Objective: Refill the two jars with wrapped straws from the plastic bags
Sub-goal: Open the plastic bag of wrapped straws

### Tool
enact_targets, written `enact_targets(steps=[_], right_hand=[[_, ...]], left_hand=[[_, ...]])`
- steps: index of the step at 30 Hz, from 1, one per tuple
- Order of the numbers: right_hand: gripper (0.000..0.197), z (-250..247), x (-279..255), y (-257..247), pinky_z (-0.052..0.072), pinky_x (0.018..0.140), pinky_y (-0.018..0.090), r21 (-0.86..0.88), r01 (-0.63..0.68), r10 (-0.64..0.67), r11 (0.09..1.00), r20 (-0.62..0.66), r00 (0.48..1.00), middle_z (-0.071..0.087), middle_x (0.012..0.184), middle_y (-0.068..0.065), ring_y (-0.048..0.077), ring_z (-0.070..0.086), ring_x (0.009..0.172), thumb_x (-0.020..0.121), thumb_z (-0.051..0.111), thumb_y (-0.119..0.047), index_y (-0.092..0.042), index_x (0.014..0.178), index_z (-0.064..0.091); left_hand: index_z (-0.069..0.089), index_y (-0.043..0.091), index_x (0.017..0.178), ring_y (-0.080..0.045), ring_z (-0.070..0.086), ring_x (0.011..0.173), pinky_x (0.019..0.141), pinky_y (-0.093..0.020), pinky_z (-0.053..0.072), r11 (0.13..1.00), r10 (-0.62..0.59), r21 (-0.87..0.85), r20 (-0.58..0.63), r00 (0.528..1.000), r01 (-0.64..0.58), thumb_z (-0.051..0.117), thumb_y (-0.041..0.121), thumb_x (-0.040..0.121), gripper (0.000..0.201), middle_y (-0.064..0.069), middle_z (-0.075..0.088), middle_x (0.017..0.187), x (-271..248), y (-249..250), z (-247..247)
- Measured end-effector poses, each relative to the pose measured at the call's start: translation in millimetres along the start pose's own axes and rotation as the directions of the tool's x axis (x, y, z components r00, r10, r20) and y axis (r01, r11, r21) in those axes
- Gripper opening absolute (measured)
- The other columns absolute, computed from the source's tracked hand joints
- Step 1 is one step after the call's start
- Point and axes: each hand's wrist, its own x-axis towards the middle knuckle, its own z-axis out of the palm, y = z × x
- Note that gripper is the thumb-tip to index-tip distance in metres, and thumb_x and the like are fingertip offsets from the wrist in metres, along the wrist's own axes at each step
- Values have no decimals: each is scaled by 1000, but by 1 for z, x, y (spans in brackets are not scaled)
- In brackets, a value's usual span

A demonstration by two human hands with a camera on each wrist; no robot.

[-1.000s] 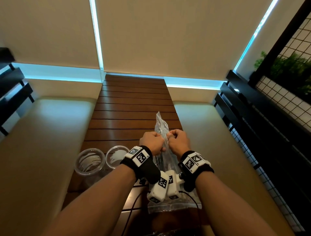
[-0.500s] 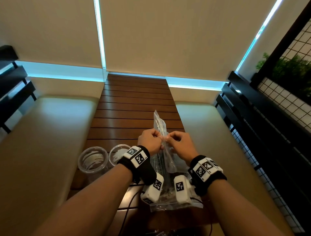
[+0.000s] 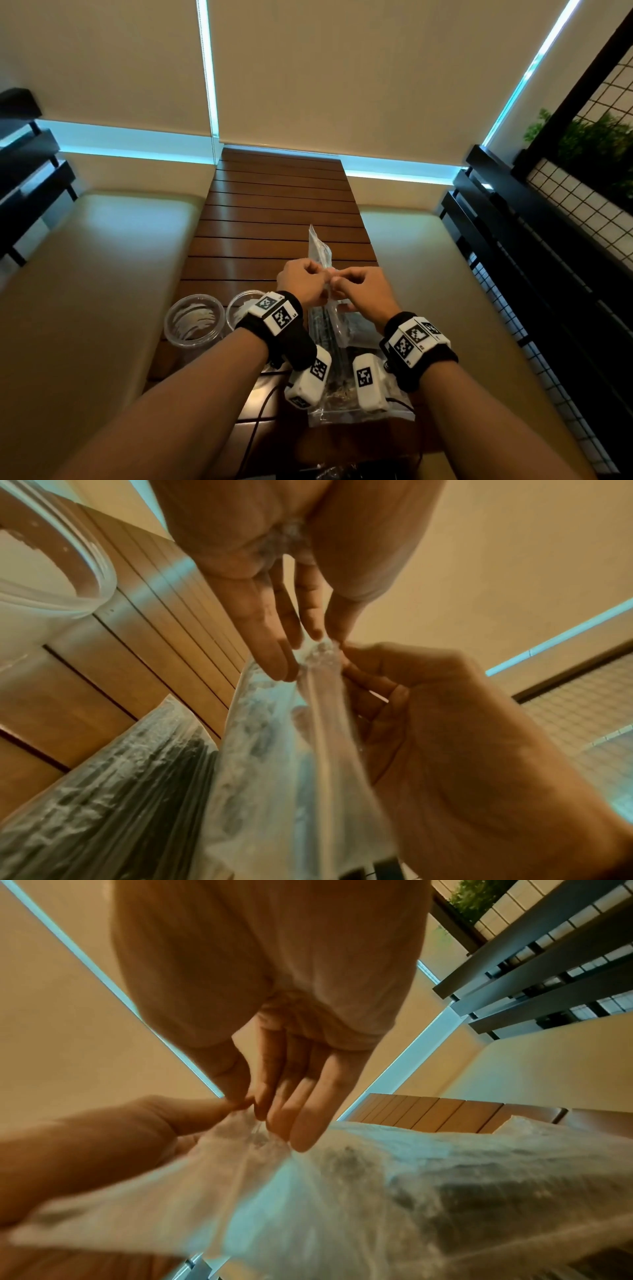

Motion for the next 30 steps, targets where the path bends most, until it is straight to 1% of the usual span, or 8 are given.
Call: enact_targets(steps=[5,9,13,15,18,21,27,30], right_hand=[[4,1,3,0,62,72,42,-34,-28,29,999,34,999,75,85,1,16,73,80,81,76,-20,-19,84,75],[7,2,4,0,62,70,38,-70,-24,26,997,31,999,75,83,1,14,73,77,81,77,-25,-20,84,75],[12,4,6,-4,60,63,27,-156,-5,19,988,91,996,73,83,1,12,72,75,77,80,-25,-17,84,73],[13,6,8,-6,60,63,27,-161,-17,29,987,69,997,73,81,2,11,72,72,78,78,-26,-16,84,73],[4,5,8,-6,62,69,37,-98,-43,48,994,44,998,74,79,4,16,73,73,84,72,-18,-16,83,75],[13,0,6,-5,61,74,41,12,-84,83,996,85,993,75,78,6,18,74,73,89,64,-9,-12,83,75],[14,1,5,-1,61,72,40,50,-69,67,996,50,997,75,84,4,20,73,81,81,76,-28,-14,86,74],[14,-1,4,-2,61,72,38,56,-69,66,996,50,997,75,85,4,21,73,82,80,77,-25,-13,86,74]], left_hand=[[71,10,74,-35,73,84,77,-53,60,990,-95,-93,81,992,102,69,7,81,8,-17,73,92,5,0,-6],[67,3,80,-33,71,86,78,-48,60,974,-134,-161,160,978,159,64,-6,85,11,-20,71,96,3,5,-8],[72,1,85,-21,69,72,54,-26,55,978,-154,-112,159,975,173,67,-3,85,6,-14,72,83,4,9,-12],[73,1,82,-20,70,73,57,-27,56,977,-162,-113,171,972,183,68,-3,84,7,-14,72,84,5,12,-13],[71,2,80,-23,70,82,65,-31,59,965,-175,-154,226,958,213,66,-3,86,9,-13,73,86,5,14,-16],[68,0,89,-22,69,80,62,-30,57,946,-187,-214,253,949,244,62,0,90,6,-13,72,88,4,13,-19],[68,1,96,-22,70,77,65,-31,59,946,-164,-237,240,957,222,60,2,93,9,-14,72,92,4,12,-18],[64,1,97,-20,69,73,59,-30,57,943,-162,-240,268,950,228,54,2,96,10,-13,69,87,3,15,-19]])
